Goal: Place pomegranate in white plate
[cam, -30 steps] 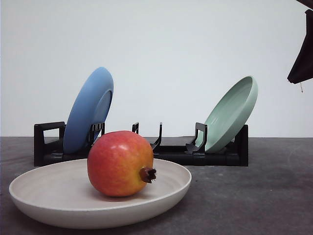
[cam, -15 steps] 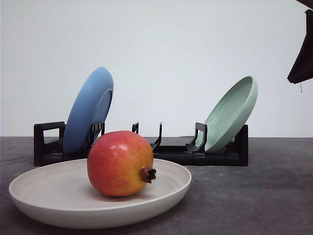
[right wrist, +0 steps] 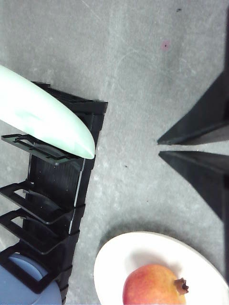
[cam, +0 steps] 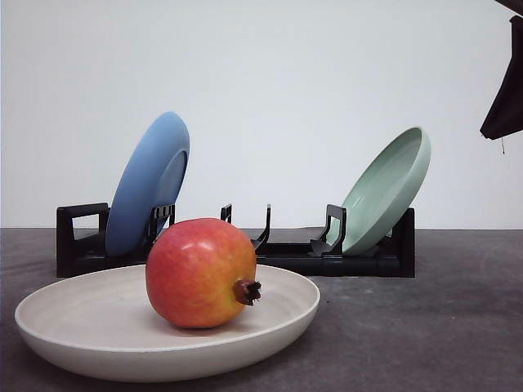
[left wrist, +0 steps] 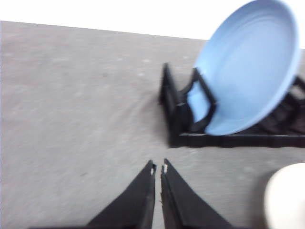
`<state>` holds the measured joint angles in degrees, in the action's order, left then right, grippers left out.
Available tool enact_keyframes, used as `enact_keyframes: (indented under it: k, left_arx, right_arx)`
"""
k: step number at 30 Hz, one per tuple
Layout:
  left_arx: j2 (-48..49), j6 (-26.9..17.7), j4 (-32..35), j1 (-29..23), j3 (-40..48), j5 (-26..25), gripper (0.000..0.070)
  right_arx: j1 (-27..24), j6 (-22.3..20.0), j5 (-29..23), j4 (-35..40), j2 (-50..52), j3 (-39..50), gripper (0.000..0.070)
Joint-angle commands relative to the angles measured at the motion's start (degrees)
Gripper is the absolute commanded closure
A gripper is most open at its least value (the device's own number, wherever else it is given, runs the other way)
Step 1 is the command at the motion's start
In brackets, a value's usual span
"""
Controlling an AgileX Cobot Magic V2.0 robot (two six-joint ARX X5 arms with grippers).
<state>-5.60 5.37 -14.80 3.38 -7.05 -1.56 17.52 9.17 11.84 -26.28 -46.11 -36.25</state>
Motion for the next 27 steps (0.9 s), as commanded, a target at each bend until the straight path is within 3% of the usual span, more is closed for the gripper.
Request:
enact_keyframes:
  k: [1,9,15,27]
  left_arx:
    - [1.3,-0.7,0.7,-0.1,0.9,1.2,0.0700]
    - [5.5,-0.6,1.8,-0.1,5.0,3.3,0.0700]
    - [5.5,5.3,4.3,0.0,6.4,2.6,0.0700]
    - [5.4,5.3,4.1,0.0,6.4,2.6,0.0700]
  right_arx:
    - [0.2,-0.5,0.0,0.5,-0.2,-0.1,0.0682]
    - [0.2,-0.5,0.0,0.5,-0.2,-0.1,0.0682]
    - [0.2,-0.5,0.0,0.6,-0.2,-0.1,0.0682]
    - [0.2,-0.5,0.0,0.6,-0.2,-0.1,0.0682]
